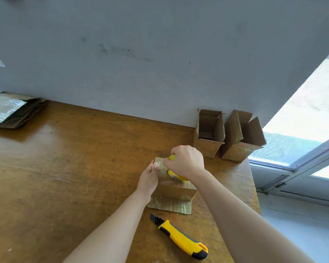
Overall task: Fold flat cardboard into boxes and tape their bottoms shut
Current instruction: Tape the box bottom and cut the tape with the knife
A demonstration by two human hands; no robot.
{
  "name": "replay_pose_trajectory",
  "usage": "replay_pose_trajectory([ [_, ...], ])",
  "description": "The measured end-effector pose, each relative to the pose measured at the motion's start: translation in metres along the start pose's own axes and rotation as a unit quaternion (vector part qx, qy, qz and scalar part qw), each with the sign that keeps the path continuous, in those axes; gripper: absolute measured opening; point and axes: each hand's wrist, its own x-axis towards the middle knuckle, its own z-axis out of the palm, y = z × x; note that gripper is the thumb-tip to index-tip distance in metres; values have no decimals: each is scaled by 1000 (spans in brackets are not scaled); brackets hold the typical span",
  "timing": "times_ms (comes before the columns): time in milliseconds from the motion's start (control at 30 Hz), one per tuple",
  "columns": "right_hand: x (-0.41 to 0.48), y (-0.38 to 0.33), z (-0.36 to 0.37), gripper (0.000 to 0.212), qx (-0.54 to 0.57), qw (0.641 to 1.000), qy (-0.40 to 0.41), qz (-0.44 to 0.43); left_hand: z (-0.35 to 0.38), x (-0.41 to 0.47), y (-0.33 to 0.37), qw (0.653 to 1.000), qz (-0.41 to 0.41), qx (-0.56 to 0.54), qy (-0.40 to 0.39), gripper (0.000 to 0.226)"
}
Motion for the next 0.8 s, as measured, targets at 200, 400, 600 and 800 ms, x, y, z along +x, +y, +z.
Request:
replay_pose_trajectory([
  [200,0,2,-2,31,-5,1000,0,-5,1,9,11,996,-84,-29,-16,65],
  [400,1,22,-6,43,168,985,-18,45,10,17,0,994,41,82,52,49],
  [600,-10,50,0,48,466,872,-128,78,7,23,-6,985,90,137,56,47],
  [800,-7,69,-10,66,314,946,-54,65,6,24,-7,979,97,165,71,48],
])
